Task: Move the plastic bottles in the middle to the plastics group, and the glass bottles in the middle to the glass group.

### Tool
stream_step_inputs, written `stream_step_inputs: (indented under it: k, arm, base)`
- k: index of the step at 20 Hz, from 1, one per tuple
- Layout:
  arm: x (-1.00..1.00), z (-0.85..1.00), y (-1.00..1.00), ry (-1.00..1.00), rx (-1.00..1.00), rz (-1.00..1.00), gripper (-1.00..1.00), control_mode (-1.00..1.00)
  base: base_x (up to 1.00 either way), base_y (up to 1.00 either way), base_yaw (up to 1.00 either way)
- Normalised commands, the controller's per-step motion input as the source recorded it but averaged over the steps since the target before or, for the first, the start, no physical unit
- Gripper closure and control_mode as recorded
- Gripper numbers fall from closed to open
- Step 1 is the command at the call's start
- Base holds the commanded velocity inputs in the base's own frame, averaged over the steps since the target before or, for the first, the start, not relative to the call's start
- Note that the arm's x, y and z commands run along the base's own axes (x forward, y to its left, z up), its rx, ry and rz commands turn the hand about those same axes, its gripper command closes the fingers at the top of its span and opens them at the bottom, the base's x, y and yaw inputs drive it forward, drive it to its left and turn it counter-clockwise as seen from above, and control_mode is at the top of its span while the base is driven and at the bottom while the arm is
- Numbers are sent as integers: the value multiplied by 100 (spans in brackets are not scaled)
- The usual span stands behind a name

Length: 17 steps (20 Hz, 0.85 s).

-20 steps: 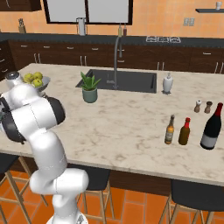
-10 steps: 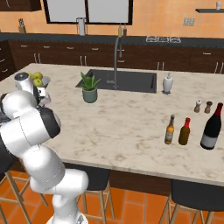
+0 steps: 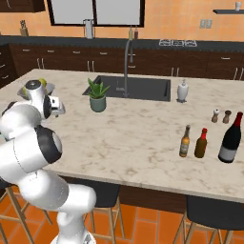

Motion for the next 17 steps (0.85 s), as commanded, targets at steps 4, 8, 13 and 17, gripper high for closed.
stream_step_inputs:
  k: [4, 8, 13, 17]
  arm:
    - [13, 10, -95, -14, 41, -18, -100, -100]
    - [9, 23, -100, -11, 54, -15, -100, -100]
    - [0, -7, -96, 5, 17, -17, -100, -100]
    - [-2, -11, -33, 5, 1, -6, -100, -100]
  base:
    - [0, 0, 0]
    - [0, 0, 0]
    - [0, 0, 0]
    - [0, 0, 0]
